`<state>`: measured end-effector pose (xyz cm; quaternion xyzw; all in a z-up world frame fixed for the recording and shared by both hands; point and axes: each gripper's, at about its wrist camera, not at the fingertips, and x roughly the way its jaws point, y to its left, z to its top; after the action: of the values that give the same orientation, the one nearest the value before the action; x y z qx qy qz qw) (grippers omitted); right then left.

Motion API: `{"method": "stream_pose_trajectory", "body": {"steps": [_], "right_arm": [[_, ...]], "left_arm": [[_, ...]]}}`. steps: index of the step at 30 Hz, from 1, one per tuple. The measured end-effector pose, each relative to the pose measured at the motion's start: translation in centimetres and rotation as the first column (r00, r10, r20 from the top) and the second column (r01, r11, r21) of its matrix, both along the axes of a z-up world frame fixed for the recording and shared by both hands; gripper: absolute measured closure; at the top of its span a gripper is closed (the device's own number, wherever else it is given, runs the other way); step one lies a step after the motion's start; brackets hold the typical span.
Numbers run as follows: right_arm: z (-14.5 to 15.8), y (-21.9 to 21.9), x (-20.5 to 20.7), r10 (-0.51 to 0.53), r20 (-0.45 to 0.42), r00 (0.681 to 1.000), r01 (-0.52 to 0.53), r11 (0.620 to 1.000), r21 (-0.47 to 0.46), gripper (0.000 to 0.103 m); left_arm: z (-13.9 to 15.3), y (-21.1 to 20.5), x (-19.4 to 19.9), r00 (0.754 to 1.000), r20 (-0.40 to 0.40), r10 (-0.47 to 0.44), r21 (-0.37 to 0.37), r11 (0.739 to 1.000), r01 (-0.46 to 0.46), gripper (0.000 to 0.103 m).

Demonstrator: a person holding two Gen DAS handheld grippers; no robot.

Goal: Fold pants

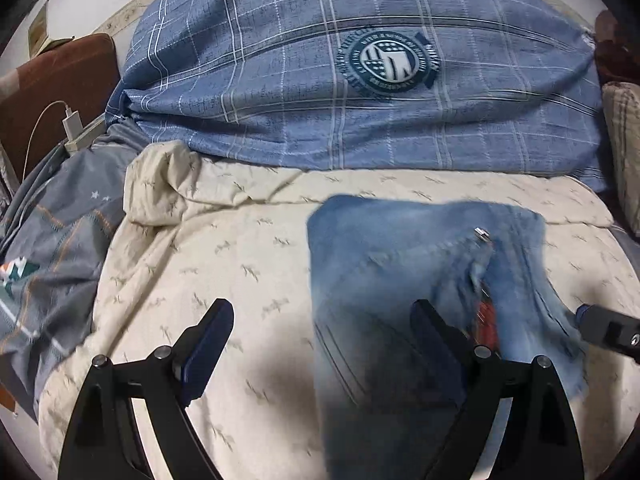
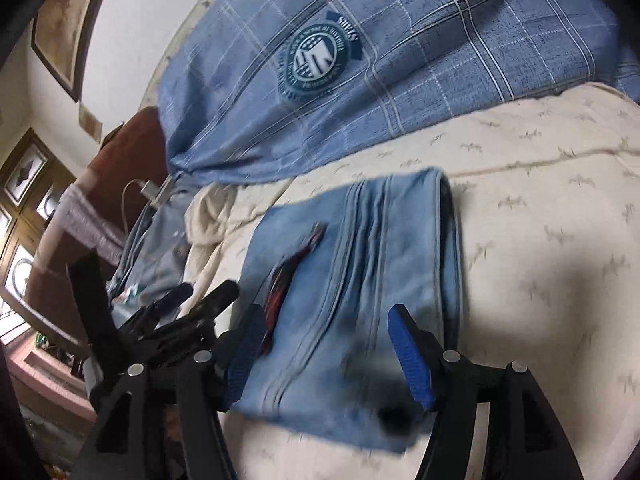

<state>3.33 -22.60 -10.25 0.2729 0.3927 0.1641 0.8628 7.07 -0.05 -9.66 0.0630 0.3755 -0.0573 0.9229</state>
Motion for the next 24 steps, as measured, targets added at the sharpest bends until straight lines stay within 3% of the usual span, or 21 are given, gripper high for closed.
{"method": "stream_pose_trajectory", "body": {"steps": [5,8,13,18,24], "right_arm": [[-2.6,0.3,-2.2,0.014,-0.076,0.997,-0.014,1.0,-0.002,0.035],[-2.7,0.6,-3.0,0.026,-0.086,0.996,-0.028,0.999,-0.023,0.035],[-1.8,-0.3,-3.3,0.012,-0.021,1.0,-0.013,1.0,-0.007,0.035],[0.5,-1.3,-4.2,-0.061,0.115,0.992,0.062,0.998,-0.008,0.035],[0.5,-0.1,-3.3,-0.043,0.097,0.994,0.044,0.999,-0.007,0.035]], "left_arm": [[-2.3,-1.4,-1.8,0.997,-0.064,-0.04,0.02,0.999,0.042,0.012],[-2.5,-1.7,-1.5,0.998,-0.04,-0.044,0.056,0.997,0.046,0.011],[-2.3,-0.8,-1.1,0.998,-0.057,-0.032,-0.016,0.999,0.032,0.011],[-0.9,-0.6,-1.5,0.999,0.022,-0.027,-0.009,1.0,0.027,0.011],[-1.2,-1.4,-1.5,0.998,0.008,-0.058,0.025,0.998,0.057,0.011]]}}
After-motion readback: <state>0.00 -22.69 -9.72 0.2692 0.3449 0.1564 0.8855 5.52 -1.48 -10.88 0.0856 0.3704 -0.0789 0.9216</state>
